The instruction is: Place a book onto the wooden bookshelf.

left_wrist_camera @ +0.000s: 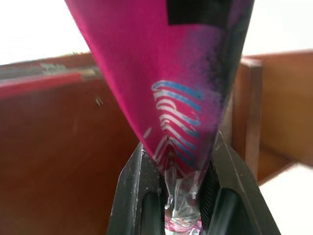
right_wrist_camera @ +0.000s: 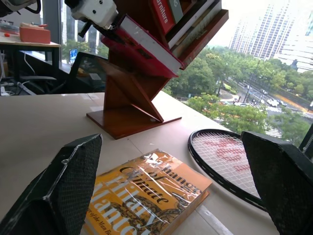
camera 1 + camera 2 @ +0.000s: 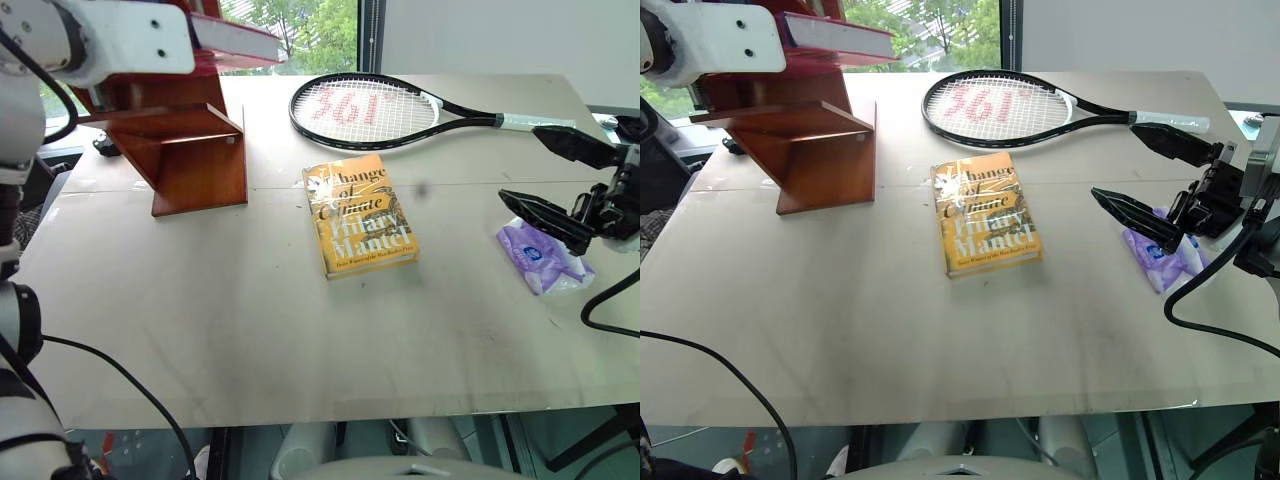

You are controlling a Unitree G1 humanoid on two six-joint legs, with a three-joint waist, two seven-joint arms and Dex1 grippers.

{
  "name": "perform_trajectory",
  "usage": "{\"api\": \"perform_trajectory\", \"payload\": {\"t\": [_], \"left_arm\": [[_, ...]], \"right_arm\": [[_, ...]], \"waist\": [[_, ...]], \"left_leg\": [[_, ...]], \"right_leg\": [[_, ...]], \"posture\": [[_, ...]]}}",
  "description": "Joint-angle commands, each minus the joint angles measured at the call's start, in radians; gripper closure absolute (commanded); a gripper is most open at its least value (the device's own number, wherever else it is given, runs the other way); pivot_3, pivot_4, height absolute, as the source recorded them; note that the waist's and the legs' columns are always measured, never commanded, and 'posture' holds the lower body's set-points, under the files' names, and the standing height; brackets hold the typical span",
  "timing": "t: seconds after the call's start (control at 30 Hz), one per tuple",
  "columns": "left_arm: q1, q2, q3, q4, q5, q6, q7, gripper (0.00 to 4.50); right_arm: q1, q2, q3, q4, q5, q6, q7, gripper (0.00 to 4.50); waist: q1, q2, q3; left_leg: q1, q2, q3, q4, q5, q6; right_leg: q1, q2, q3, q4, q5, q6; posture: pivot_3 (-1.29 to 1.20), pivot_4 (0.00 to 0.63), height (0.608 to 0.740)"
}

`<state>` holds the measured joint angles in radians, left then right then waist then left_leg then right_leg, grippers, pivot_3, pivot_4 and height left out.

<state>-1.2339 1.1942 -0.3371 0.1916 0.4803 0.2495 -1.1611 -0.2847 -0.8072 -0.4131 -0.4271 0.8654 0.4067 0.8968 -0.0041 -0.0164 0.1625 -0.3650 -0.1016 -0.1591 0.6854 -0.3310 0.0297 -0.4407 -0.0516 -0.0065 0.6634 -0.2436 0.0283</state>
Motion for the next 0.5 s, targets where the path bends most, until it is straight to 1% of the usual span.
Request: {"api": "perform_trajectory", "payload": {"t": [0.03, 0.1, 0.17, 0.27, 0.37, 0.5], "left_arm": [[-0.031, -0.005, 0.022, -0.004, 0.059, 0.095, -0.048, 4.24], [-0.025, -0.031, 0.014, -0.001, 0.09, 0.145, -0.054, 4.24], [-0.03, -0.061, -0.008, 0.012, 0.116, 0.158, -0.064, 4.24], [-0.048, -0.107, -0.036, 0.062, 0.177, 0.176, -0.047, 4.24], [-0.054, -0.14, -0.043, 0.068, 0.192, 0.178, -0.077, 4.24], [-0.044, -0.139, -0.054, 0.053, 0.21, 0.169, -0.153, 4.24]], "right_arm": [[-0.012, 0.0, -0.02, -0.007, -0.011, -0.041, 0.02, 0.0], [-0.026, -0.008, -0.014, 0.012, -0.02, -0.051, 0.036, 0.0], [-0.042, -0.014, -0.008, 0.028, -0.02, -0.051, 0.048, 0.0], [-0.069, -0.012, -0.007, 0.033, 0.006, -0.033, 0.053, 0.0], [-0.09, -0.009, -0.016, 0.025, 0.049, -0.008, 0.049, 0.0], [-0.1, -0.002, -0.021, 0.016, 0.083, 0.005, 0.038, 0.0]], "waist": [[-0.004, 0.0, 0.0], [-0.006, 0.0, 0.0], [-0.007, 0.0, 0.0], [-0.006, 0.001, -0.001], [-0.006, 0.001, -0.001], [-0.006, 0.002, -0.001]], "left_leg": [[0.0, 0.0, 0.0, 0.0, 0.0, 0.0], [0.0, 0.0, 0.0, 0.001, 0.0, 0.0], [0.001, 0.0, 0.001, 0.001, 0.0, 0.0], [0.002, 0.0, 0.001, 0.002, 0.0, 0.0], [0.004, 0.0, 0.001, 0.002, 0.0, 0.0], [0.005, 0.0, 0.002, 0.003, 0.0, 0.0]], "right_leg": [[0.0, 0.0, 0.0, 0.0, 0.0, 0.0], [0.0, 0.0, 0.0, 0.001, 0.0, 0.0], [0.001, 0.0, 0.001, 0.001, 0.001, 0.001], [0.001, 0.0, 0.001, 0.003, 0.001, 0.001], [0.001, 0.0, 0.001, 0.007, 0.001, 0.001], [0.001, 0.0, 0.002, 0.009, 0.001, 0.001]], "posture": [[0.0, 0.15, 0.74], [0.0, 0.15, 0.74], [0.0, 0.15, 0.74], [0.0, 0.15, 0.74], [0.0, 0.15, 0.74], [0.0, 0.15, 0.74]]}}
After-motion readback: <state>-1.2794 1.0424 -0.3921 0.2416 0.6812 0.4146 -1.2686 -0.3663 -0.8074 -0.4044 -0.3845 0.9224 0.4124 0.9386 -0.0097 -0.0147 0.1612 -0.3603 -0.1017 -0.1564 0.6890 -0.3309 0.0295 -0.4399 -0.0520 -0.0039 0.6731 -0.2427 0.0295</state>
